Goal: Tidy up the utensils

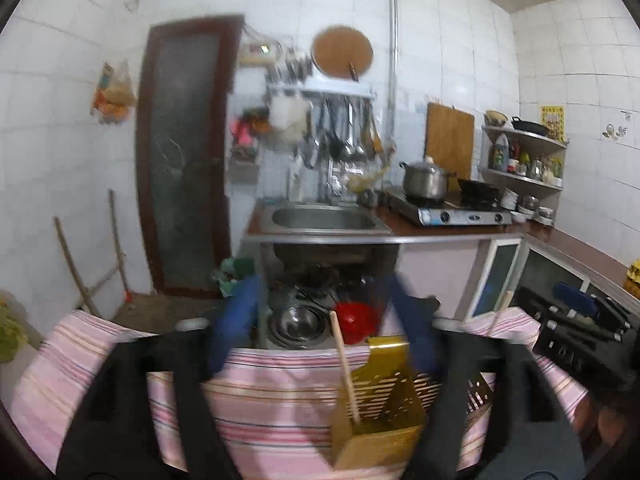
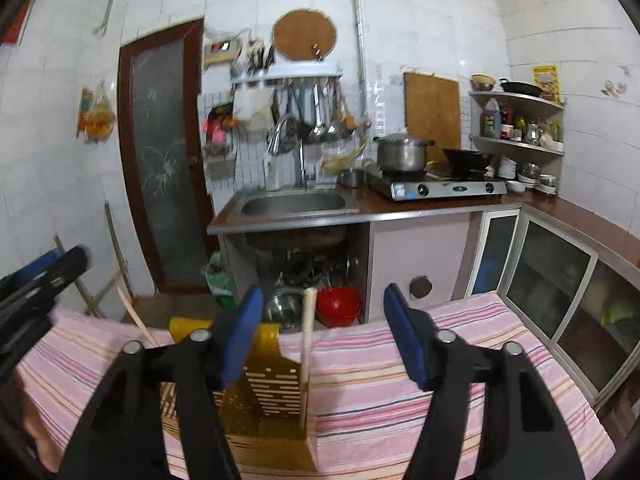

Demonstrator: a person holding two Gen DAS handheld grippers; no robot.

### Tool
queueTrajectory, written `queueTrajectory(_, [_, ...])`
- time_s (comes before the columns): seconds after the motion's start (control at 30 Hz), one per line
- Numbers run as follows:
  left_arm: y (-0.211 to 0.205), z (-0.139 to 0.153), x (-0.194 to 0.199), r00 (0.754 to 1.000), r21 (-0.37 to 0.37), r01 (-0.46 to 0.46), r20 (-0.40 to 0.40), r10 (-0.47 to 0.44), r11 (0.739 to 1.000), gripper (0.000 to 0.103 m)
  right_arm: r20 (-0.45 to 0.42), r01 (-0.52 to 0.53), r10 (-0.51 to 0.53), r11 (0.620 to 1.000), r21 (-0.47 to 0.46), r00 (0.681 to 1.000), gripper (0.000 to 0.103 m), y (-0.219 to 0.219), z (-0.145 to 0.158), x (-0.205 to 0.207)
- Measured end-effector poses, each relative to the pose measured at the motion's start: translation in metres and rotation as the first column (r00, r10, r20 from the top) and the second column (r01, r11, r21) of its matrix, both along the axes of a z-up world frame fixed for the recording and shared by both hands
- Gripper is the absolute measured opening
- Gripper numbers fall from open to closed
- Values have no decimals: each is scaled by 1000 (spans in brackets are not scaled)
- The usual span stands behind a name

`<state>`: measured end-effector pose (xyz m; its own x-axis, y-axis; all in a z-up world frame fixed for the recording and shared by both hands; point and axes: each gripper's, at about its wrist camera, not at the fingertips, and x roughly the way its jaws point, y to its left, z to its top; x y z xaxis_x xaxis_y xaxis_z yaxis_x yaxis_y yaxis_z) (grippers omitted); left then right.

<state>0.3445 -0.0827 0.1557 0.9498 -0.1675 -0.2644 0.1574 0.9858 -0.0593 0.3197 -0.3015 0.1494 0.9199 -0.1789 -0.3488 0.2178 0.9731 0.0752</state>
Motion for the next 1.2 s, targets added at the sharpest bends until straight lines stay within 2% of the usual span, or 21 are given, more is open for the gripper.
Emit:
queueTrajectory(0.03, [8,7,-14,1000,-1,-19,17,19,1000,91,-1,19,-19,1000,8,1000,64,-4,6,-12])
queueTrajectory(0.1, [21,15,-35,999,2,-43,32,43,999,98,-6,43,-43,999,0,999,69,-4,10,-31])
queueTrajectory(0.13, [30,16,-47,998,3,-57,32,57,998,98,-15,52,-52,999,-15,999,73,-2,9,-40])
queueTrajectory(0.23, [47,4,-76,995,40,-93,26,92,995,98,-56,52,-55,997,-57,997,74,10,-6,-70])
queueTrajectory(0.3, [57,-14,-92,994,105,-104,-8,105,989,98,-106,51,-60,995,-86,993,74,19,-26,-87])
queueTrajectory(0.4, [70,-43,-106,988,147,-133,-64,143,980,98,-186,56,-69,996,-73,980,74,26,-59,-107])
queueTrajectory(0.5, [89,-76,-118,975,133,-139,-157,159,981,98,-277,65,-67,998,-16,959,74,30,-92,-122])
queueTrajectory(0.63, [103,-112,-127,955,106,-162,-236,183,981,98,-356,74,-68,997,3,932,74,43,-127,-138])
queueTrajectory(0.7, [104,-130,-129,943,116,-163,-275,189,980,98,-388,65,-57,998,7,920,74,51,-143,-143])
queueTrajectory(0.83, [105,-163,-128,911,111,-144,-372,176,983,98,-438,69,-61,998,3,897,74,61,-162,-149])
queueTrajectory(0.9, [106,-174,-128,903,108,-143,-392,174,984,98,-453,81,-71,997,2,889,73,66,-167,-151])
queueTrajectory(0.97, [105,-178,-127,901,110,-148,-394,180,983,98,-476,84,-66,996,17,877,68,71,-173,-153])
queueTrajectory(1.03, [104,-180,-126,900,113,-153,-395,185,982,98,-500,84,-51,996,43,865,54,75,-177,-151])
queueTrajectory(1.1, [99,-177,-124,900,111,-146,-398,178,983,98,-523,80,-37,995,60,852,47,81,-182,-150])
queueTrajectory(1.2, [94,-177,-123,899,107,-133,-406,165,985,98,-536,93,-49,994,55,843,45,86,-188,-146])
